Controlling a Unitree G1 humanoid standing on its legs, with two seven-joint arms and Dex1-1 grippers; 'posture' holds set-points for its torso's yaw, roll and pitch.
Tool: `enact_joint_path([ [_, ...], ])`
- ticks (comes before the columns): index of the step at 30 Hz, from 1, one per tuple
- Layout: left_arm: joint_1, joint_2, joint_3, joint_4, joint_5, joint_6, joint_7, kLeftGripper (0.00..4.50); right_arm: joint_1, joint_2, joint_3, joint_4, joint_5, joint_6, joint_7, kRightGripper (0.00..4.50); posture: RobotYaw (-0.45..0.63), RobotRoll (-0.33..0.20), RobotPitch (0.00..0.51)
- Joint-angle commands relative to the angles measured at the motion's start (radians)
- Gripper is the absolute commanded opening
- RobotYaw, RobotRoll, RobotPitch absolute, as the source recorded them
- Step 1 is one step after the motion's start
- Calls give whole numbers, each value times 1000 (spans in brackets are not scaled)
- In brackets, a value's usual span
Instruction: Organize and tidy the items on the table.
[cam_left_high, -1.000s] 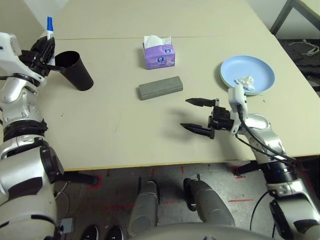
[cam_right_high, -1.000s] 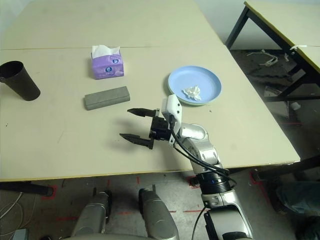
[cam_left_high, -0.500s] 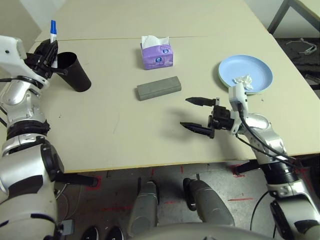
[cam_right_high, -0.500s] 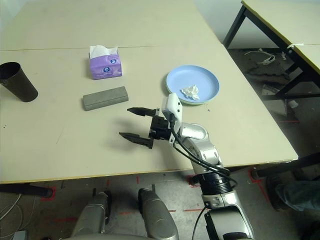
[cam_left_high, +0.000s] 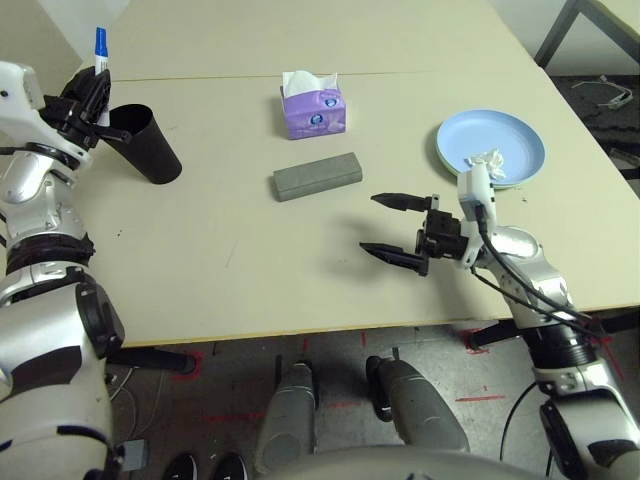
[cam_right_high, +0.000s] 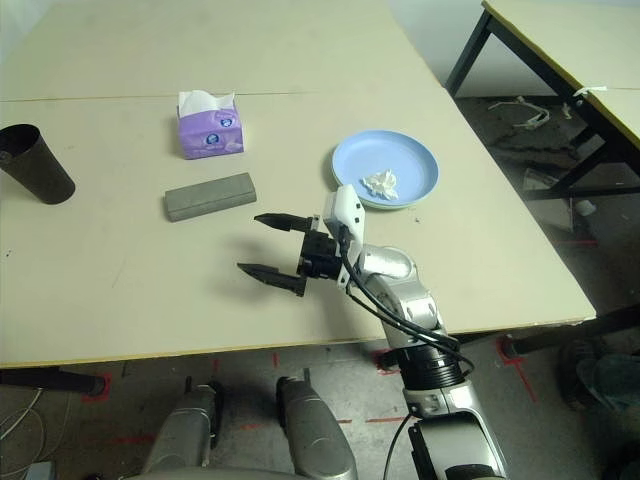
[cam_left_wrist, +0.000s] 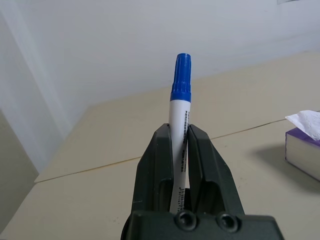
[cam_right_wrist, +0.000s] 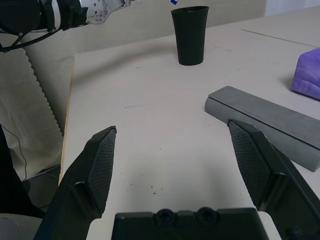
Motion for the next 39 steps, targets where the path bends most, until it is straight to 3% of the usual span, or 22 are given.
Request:
enact_joint_path([
  [1, -1, 11, -2, 15, 6, -11, -6, 294, 10, -4, 5, -11, 0, 5, -1, 4500, -199, 0, 221],
  [39, -8, 18, 2, 59, 20, -42, -10, 294, 41, -15, 6, -63, 9, 57, -23, 4500, -201, 0, 255],
])
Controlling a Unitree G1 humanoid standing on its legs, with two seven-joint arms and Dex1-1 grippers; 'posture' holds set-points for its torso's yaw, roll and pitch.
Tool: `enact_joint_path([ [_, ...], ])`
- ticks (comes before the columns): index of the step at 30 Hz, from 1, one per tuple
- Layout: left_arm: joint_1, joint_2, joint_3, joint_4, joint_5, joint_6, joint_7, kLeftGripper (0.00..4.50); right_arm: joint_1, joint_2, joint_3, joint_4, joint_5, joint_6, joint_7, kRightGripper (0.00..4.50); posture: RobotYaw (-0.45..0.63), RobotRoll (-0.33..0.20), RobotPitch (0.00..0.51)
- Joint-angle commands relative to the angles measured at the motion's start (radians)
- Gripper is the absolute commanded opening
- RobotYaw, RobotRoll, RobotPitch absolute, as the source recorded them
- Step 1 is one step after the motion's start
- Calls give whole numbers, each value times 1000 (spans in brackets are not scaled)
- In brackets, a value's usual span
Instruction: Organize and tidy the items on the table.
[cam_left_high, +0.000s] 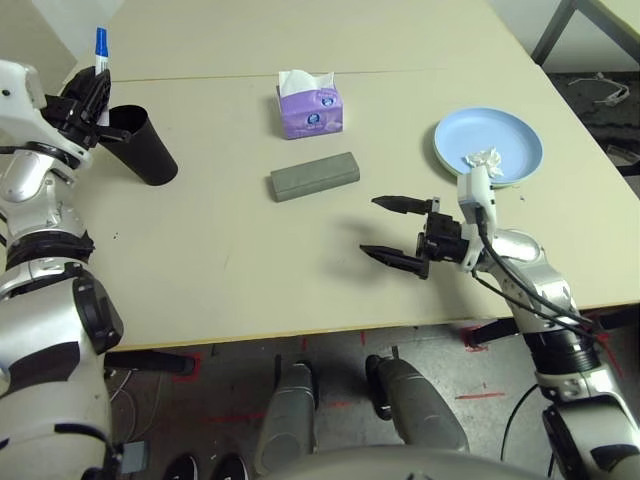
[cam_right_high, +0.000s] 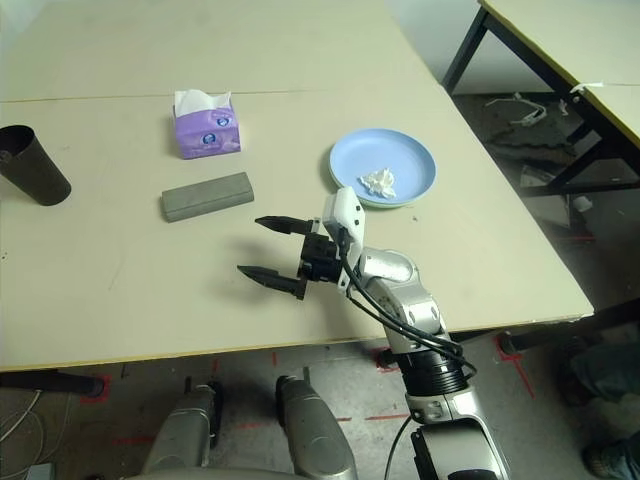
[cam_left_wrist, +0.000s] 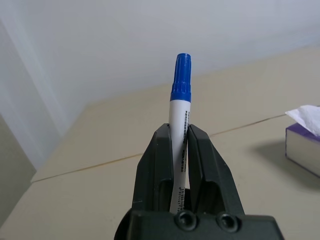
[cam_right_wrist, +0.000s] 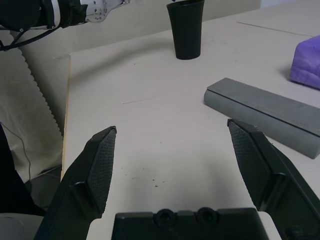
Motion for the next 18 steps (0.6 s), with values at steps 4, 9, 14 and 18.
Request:
enact_joint_path([
  [4, 18, 13, 2, 1, 0, -11, -9, 294, 15, -5, 7, -10, 8, 17, 2, 4500, -201, 0, 259],
  [9, 18, 16, 3, 4, 0, -10, -13, 294, 16, -3, 8, -23, 11, 27, -1, 4500, -201, 0, 263],
  [14, 25, 9, 6, 5, -5, -18, -21, 294, 13, -4, 5, -27, 13, 35, -3, 4500, -203, 0, 266],
  [18, 40, 3, 14, 1, -15, -23, -24, 294, 13, -7, 3, -27, 14, 38, -1, 4500, -203, 0, 266],
])
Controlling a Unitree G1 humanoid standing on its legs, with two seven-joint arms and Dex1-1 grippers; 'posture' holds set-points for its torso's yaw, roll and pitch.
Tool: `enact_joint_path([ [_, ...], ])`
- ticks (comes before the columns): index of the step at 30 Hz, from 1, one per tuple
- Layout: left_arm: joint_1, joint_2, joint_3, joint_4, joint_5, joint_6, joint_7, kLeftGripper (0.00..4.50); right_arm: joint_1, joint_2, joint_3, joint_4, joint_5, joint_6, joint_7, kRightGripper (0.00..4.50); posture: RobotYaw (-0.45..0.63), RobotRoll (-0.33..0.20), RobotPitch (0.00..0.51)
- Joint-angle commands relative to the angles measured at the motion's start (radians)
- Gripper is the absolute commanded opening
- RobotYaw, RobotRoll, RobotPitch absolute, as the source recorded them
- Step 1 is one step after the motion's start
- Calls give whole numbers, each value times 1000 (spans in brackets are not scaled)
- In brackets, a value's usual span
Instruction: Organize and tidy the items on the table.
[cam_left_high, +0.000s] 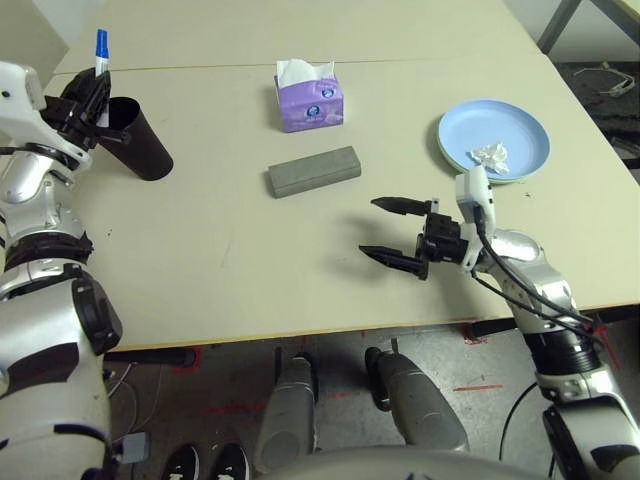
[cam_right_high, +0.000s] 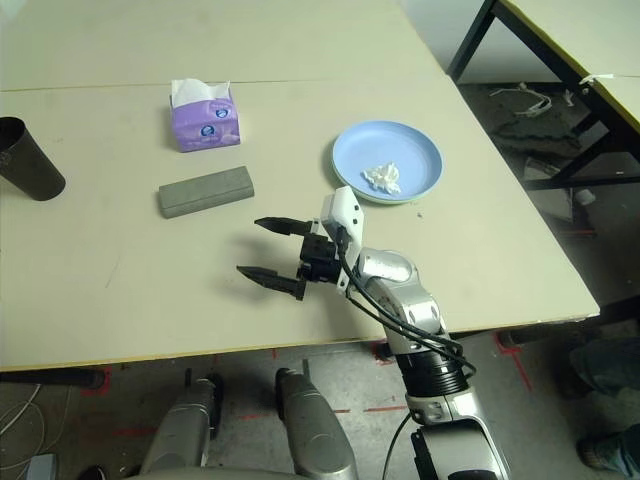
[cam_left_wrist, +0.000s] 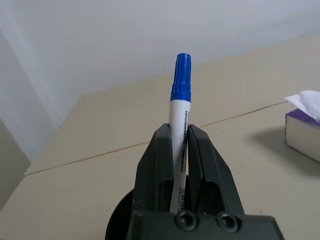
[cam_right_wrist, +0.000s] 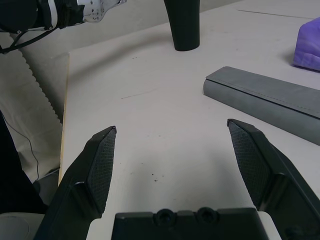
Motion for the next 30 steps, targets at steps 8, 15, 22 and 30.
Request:
enact_joint_path([
  [8, 41, 3, 28, -8, -39, -15, -12, 675, 3, -9, 2, -14, 12, 13, 5, 4500, -195, 0, 266],
  [15, 43, 2, 40, -14, -54, -19, -28, 2947, -7, -10, 2, -1, 9, 6, 14, 4500, -193, 0, 258],
  [22, 50, -8, 56, -29, -76, -10, -53, 4487, -15, 1, -16, 12, 17, 7, -5, 4500, -191, 0, 255],
  [30, 219, -11, 118, -227, -197, 94, -138, 4487, -74, 3, -200, 79, 35, -45, -172, 4500, -200, 0, 257],
])
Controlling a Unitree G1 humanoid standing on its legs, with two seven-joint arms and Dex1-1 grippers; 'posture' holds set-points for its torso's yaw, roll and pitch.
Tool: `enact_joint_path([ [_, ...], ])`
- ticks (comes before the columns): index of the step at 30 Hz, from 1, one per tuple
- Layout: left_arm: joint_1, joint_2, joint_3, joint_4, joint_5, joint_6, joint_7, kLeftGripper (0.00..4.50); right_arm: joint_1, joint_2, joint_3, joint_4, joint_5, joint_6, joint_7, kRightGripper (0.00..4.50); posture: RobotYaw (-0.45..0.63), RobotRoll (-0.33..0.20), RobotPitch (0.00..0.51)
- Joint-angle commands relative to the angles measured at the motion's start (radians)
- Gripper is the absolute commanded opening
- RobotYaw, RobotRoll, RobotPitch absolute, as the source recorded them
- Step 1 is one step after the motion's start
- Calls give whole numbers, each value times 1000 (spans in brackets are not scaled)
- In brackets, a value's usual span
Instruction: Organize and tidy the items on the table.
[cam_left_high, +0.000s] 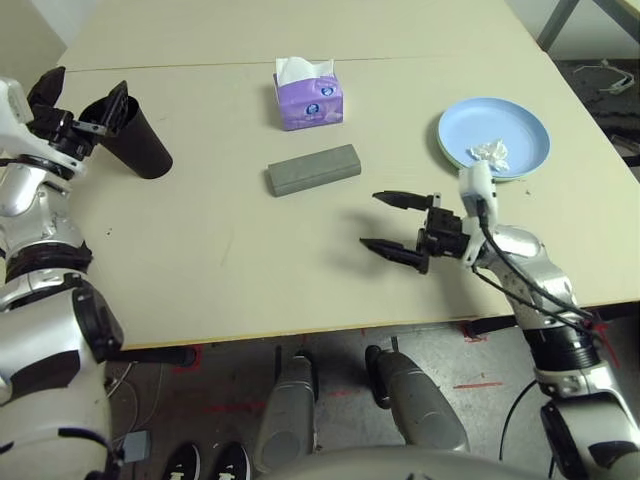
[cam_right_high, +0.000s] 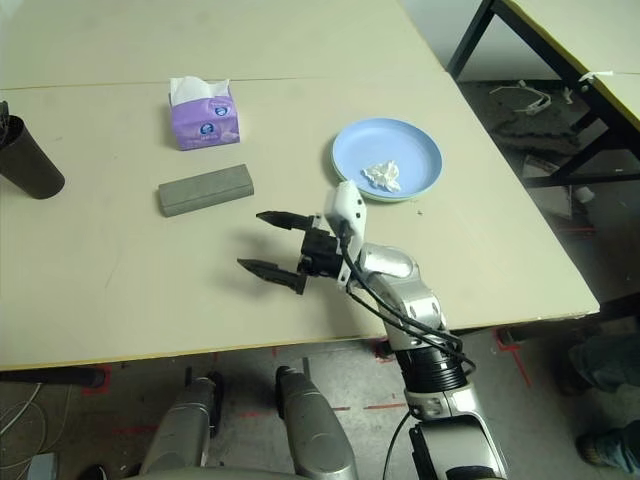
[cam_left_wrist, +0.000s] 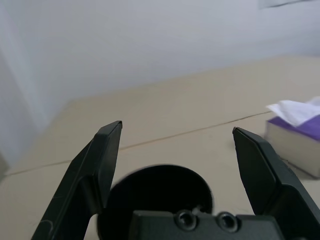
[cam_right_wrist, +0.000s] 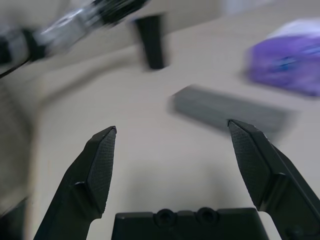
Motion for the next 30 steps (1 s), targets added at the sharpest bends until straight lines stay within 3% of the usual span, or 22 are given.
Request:
enact_joint_path([
  [1, 129, 11, 45, -146, -64, 77, -32, 4487, -18, -18, -102, 44, 1, -52, -81, 4500, -198, 0, 257],
  [6, 516, -13, 175, -541, -183, 251, 7, 4487, -6, -102, -267, 171, -50, -169, -215, 4500, -175, 0, 264],
  [9, 761, -81, 258, -787, -224, 345, 89, 4487, 47, -149, -335, 273, -105, -282, -286, 4500, -156, 0, 269],
  [13, 921, -153, 271, -932, -216, 405, 159, 4487, 74, -150, -347, 361, -146, -385, -337, 4500, -127, 0, 276],
  [20, 967, -168, 284, -988, -217, 453, 202, 4487, 60, -99, -304, 354, -145, -416, -357, 4500, -80, 0, 294],
  [30, 915, -134, 293, -938, -203, 458, 213, 4487, 92, -77, -290, 287, -133, -403, -365, 4500, -78, 0, 289],
])
